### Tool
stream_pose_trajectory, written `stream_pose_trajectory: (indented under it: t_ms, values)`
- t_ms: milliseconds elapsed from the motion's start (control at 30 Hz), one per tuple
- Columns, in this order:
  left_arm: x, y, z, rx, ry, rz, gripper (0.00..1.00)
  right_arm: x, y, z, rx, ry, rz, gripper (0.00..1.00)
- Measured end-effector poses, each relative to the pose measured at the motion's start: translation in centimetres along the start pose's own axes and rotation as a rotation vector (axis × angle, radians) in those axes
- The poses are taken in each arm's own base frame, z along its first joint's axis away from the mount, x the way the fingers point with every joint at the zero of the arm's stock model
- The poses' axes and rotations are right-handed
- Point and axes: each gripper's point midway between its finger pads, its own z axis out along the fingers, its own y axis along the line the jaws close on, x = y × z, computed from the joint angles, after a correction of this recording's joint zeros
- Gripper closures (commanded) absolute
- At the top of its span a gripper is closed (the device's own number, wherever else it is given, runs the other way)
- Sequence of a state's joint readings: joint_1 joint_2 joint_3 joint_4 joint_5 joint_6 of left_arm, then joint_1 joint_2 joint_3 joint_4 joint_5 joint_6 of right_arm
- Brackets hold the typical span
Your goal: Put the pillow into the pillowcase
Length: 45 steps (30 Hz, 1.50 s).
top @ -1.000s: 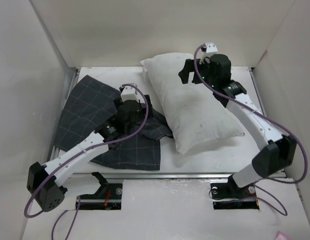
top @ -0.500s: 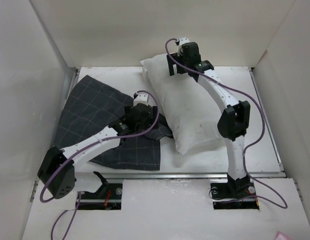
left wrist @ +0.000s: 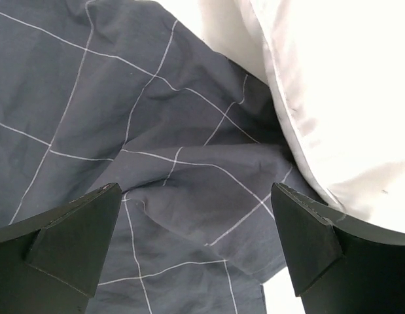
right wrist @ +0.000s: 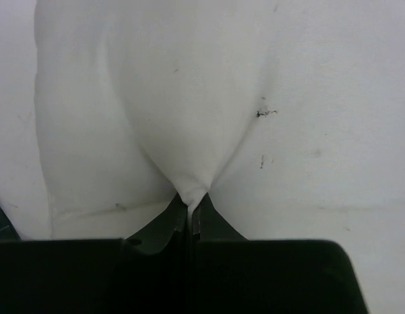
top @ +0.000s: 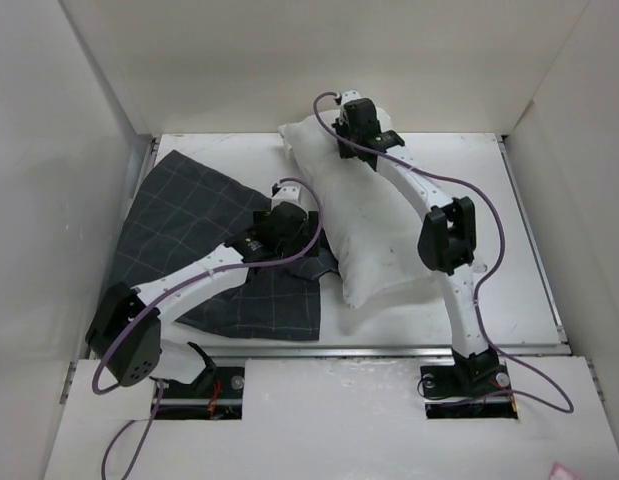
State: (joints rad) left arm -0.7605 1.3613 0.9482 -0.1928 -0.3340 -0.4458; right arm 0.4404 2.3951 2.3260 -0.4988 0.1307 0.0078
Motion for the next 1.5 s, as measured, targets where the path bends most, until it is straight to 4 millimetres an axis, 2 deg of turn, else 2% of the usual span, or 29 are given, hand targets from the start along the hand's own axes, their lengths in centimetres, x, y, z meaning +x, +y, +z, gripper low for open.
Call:
stream_pose_trajectory:
  t_ms: [67, 133, 233, 433, 500, 533, 567, 600, 633, 733, 767, 833, 867, 900, 1033, 1067, 1200, 1300, 1400, 1500]
  values:
    - [0.3, 0.0, 0.3, 0.002, 0.013, 0.004, 0.0, -0.4, -0.6, -1.4, 0.027, -0.01, 0.001, 1.0]
    - [0.7, 0.1, 0.8, 0.0, 0.031, 0.011, 0.0, -1.1, -1.4, -3.6, 0.047, -0.033, 0.002, 1.0]
    - [1.1, 0.1, 2.1, 0.01, 0.05, 0.004, 0.0, -1.9, -3.0, -9.1, 0.07, -0.049, 0.001, 1.0]
    - [2.3, 0.5, 6.3, 0.003, 0.12, 0.009, 0.0, -4.7, -6.6, -21.0, 0.107, -0.186, 0.037, 1.0]
    - [2.7, 0.0, 8.0, 0.0, 0.149, 0.03, 0.0, -5.2, -7.2, -24.0, 0.117, -0.236, 0.048, 1.0]
    - [2.8, -0.5, 9.5, -0.005, 0.167, 0.051, 0.02, -5.2, -7.4, -25.3, 0.122, -0.255, 0.052, 1.0]
    - [2.8, -0.6, 9.5, -0.005, 0.168, 0.052, 0.02, -5.3, -7.5, -26.4, 0.123, -0.271, 0.055, 1.0]
    - [2.9, -0.7, 10.1, -0.008, 0.176, 0.062, 0.06, -5.4, -7.6, -27.3, 0.123, -0.29, 0.06, 1.0]
    - [3.1, -0.7, 10.4, -0.011, 0.183, 0.069, 0.18, -5.3, -7.6, -28.1, 0.123, -0.301, 0.065, 1.0]
    - [3.4, -0.6, 10.9, -0.017, 0.198, 0.091, 0.33, -4.3, -7.8, -29.8, 0.123, -0.311, 0.077, 1.0]
    - [3.4, -0.5, 11.1, -0.018, 0.199, 0.096, 0.42, -4.0, -7.8, -30.1, 0.123, -0.31, 0.08, 1.0]
    - [3.1, -0.6, 11.5, -0.017, 0.2, 0.102, 0.48, -3.3, -7.8, -30.7, 0.121, -0.309, 0.093, 1.0]
    - [3.0, -0.6, 11.9, -0.017, 0.203, 0.103, 0.55, -2.9, -7.8, -31.0, 0.119, -0.307, 0.097, 1.0]
    - [2.9, -0.6, 12.3, -0.018, 0.203, 0.105, 0.66, -2.5, -7.8, -31.3, 0.118, -0.305, 0.101, 1.0]
    - [2.8, -0.9, 14.1, -0.018, 0.217, 0.118, 0.87, -1.2, -7.6, -32.3, 0.107, -0.299, 0.114, 1.0]
    - [2.8, -0.8, 14.5, -0.019, 0.222, 0.121, 1.0, -1.0, -7.6, -32.5, 0.101, -0.298, 0.115, 1.0]
    - [0.8, -1.6, 16.2, -0.011, 0.196, 0.123, 1.0, -0.5, -7.2, -32.8, 0.082, -0.295, 0.124, 1.0]
    - [-1.9, -2.3, 18.4, -0.007, 0.148, 0.105, 1.0, 0.3, -6.8, -32.9, 0.059, -0.289, 0.13, 1.0]
    - [-5.6, -1.7, 21.1, -0.037, 0.07, 0.063, 1.0, 1.3, -6.5, -33.2, 0.041, -0.279, 0.139, 1.0]
    - [-9.6, 0.0, 23.7, -0.087, -0.009, 0.007, 1.0, 1.7, -6.5, -33.7, 0.04, -0.288, 0.147, 1.0]
